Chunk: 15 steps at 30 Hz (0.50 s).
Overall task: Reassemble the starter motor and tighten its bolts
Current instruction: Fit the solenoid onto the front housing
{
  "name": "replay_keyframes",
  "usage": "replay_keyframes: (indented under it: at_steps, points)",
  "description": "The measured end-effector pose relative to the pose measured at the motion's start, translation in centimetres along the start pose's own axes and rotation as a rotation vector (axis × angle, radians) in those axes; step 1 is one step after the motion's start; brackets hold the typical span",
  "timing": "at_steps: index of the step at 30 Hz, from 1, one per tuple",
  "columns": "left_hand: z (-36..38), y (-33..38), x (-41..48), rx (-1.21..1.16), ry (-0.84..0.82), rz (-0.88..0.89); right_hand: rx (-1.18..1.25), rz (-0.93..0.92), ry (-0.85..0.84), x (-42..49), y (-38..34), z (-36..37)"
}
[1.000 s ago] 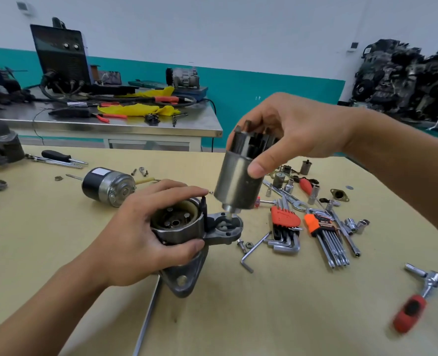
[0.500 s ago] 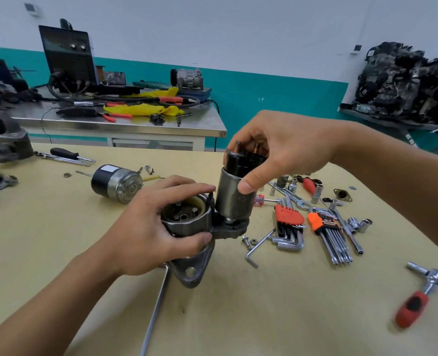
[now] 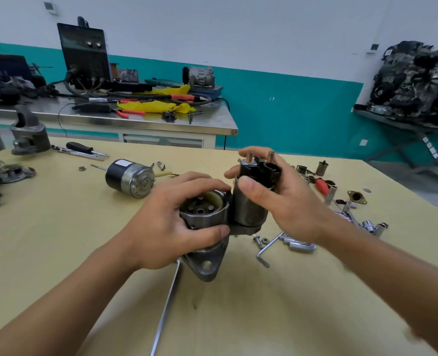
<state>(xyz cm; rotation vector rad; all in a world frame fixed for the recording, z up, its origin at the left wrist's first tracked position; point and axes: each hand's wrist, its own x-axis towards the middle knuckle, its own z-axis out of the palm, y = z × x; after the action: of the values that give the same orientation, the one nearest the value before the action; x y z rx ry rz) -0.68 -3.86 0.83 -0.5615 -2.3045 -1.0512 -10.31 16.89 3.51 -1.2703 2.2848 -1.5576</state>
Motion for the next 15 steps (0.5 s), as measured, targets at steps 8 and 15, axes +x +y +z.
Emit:
replay_keyframes:
  at_steps: [8,15]
  points:
    - [0.3,-0.2,0.0,0.029,0.028,0.022,0.555,0.124,0.085,-1.9,1.6,4.4]
    - [0.5,0.1,0.0,0.058,0.035,0.018,0.563,0.149,0.060,-1.9,1.8,4.3]
